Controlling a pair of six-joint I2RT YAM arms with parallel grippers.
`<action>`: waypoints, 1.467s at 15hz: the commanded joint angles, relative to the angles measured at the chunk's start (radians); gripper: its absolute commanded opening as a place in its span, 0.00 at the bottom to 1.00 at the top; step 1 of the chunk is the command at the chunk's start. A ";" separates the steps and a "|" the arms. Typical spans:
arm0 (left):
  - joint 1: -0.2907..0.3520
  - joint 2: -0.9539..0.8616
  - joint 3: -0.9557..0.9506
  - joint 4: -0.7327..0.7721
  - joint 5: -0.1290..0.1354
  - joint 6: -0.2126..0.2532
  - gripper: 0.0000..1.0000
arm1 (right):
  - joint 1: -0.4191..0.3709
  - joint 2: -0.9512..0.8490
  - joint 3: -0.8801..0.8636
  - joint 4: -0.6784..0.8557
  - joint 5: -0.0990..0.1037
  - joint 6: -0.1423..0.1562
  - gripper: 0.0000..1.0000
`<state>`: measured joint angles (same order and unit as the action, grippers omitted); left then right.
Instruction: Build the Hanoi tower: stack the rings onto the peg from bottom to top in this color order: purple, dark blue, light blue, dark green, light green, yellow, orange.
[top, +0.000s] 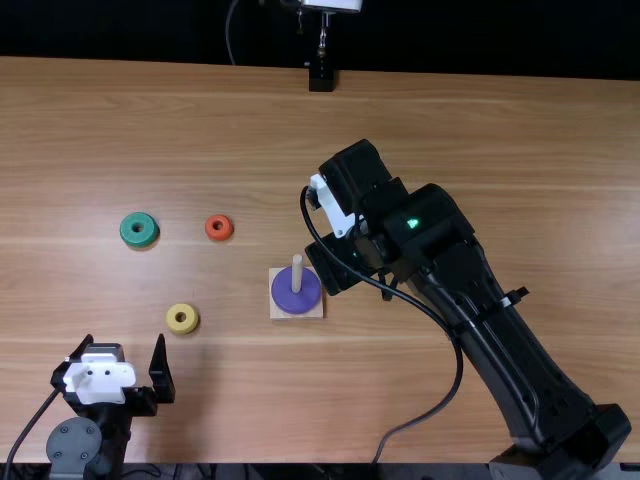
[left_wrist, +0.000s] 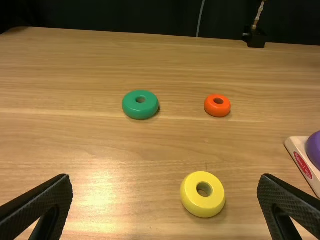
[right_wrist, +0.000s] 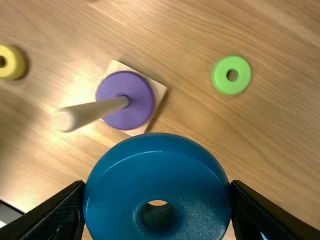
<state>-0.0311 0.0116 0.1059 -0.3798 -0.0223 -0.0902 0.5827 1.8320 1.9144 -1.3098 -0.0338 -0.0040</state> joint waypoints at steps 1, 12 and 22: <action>0.005 -0.012 -0.106 -0.082 -0.002 0.006 1.00 | 0.017 -0.023 0.049 -0.002 -0.003 -0.002 0.00; 0.005 -0.012 -0.106 -0.082 -0.002 0.006 1.00 | 0.069 0.076 0.150 0.009 -0.001 0.000 0.00; 0.003 -0.012 -0.106 -0.082 -0.002 0.006 1.00 | 0.092 0.128 0.173 0.009 -0.001 0.002 0.00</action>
<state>-0.0311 0.0116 0.1059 -0.3798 -0.0223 -0.0906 0.6598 1.9480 2.0571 -1.3003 -0.0330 -0.0017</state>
